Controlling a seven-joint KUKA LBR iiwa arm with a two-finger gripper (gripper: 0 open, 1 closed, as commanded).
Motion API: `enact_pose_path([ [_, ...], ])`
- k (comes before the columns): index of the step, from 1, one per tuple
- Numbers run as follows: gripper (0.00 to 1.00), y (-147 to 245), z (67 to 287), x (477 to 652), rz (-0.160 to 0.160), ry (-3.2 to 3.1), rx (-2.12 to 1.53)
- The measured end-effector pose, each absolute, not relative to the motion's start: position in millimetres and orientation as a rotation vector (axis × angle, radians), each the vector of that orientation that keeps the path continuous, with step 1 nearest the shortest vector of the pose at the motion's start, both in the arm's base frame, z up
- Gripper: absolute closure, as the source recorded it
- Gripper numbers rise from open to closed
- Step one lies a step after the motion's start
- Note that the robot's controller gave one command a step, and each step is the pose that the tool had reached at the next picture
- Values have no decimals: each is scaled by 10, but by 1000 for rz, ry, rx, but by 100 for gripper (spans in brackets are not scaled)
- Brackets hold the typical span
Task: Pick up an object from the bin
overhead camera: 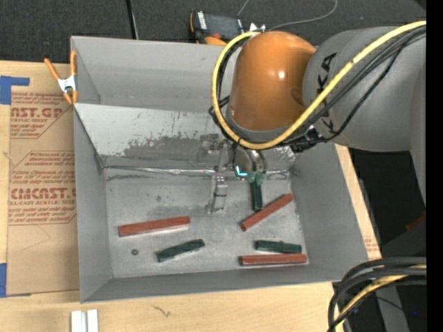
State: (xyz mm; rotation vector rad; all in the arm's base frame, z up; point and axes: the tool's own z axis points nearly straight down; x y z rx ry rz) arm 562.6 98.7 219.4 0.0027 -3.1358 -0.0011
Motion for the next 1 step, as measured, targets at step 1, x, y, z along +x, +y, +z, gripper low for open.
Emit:
enact_pose_path([
  [1, 0, 1070, 779, 5477, 0, -3118, 331],
])
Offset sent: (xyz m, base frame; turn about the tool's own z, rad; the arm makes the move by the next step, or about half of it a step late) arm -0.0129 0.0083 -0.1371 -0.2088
